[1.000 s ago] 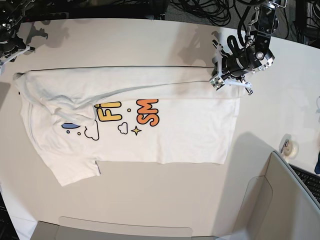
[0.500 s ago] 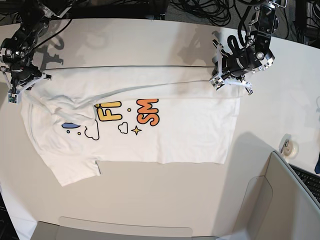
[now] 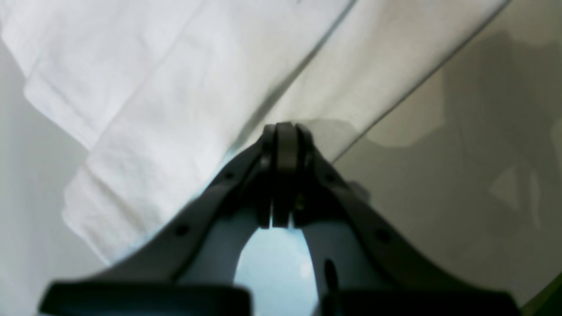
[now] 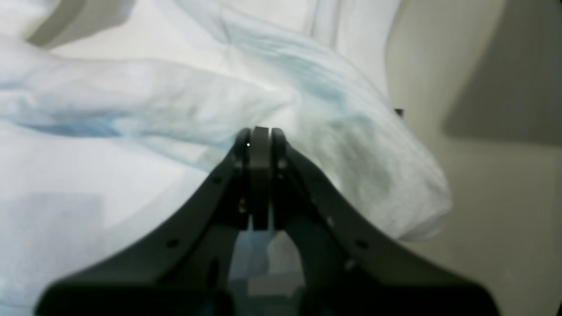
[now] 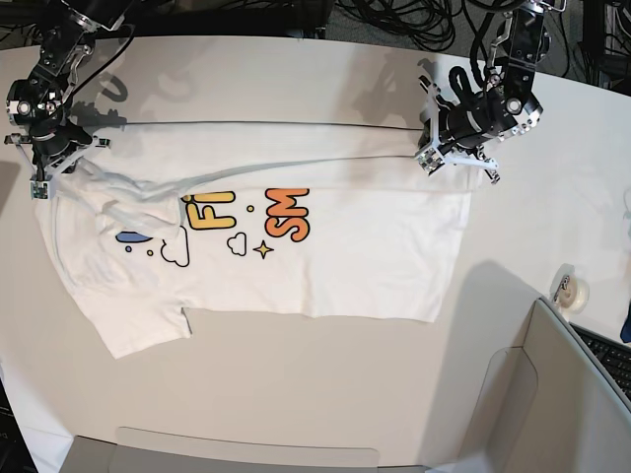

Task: Layout the t-shirt on the table in an organized manner, then fold the t-shirt properly
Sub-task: 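Grasp the collar-side edge with both grippers and pull it taut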

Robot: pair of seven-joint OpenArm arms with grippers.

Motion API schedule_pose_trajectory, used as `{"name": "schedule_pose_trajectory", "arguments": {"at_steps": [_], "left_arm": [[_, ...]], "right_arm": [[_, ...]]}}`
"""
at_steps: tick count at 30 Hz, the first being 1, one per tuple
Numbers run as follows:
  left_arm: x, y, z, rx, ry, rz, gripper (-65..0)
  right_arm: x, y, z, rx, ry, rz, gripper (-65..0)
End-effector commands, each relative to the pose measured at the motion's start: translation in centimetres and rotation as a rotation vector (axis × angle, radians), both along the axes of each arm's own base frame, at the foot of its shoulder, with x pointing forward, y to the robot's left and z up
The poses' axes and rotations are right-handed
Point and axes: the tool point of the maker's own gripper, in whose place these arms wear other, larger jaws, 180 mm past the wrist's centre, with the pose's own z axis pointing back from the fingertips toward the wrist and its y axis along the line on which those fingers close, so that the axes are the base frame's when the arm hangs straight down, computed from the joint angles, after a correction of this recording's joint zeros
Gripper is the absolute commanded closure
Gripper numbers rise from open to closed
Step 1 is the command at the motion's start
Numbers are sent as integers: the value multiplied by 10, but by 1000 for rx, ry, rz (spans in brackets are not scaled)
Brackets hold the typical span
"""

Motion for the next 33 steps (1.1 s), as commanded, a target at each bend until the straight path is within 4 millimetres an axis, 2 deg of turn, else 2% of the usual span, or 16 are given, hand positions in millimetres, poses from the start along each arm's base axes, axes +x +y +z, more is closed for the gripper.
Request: {"name": "schedule_pose_trajectory", "arguments": {"at_steps": [1,4,7,11,15,21,27,29,33], "left_arm": [[-25,20,-16,113,99,-21,0],[-39,20,-21,112,128,-23,0],[-42,19,-18,111,123,-24,0],[-53,31,-10,121,117,11,0],[-61,37,-4,129,112,31,0],[-71,39,-6,131,132,37,0],[-83,38,-9,127,160,34,0],[-95,38,-12,128,186,32,0],[-98,36,-10,126,186,27,0]], "right_arm": [[-22,-10,-5,-44,90,-16,0],[-37,-14,-1,-82,112,-6,0],[-50,-15,1,-106,133,3,0],[-62,-14,3,-127,151,15,0],[-71,-13,0,-130,173,22,0],[-88,-13,-7,-130,216,24,0],[-98,-14,-9,-133,239,22,0],[-98,-14,-6,-141,235,26,0],[-101,-12,2,-166,232,42,0]]}}
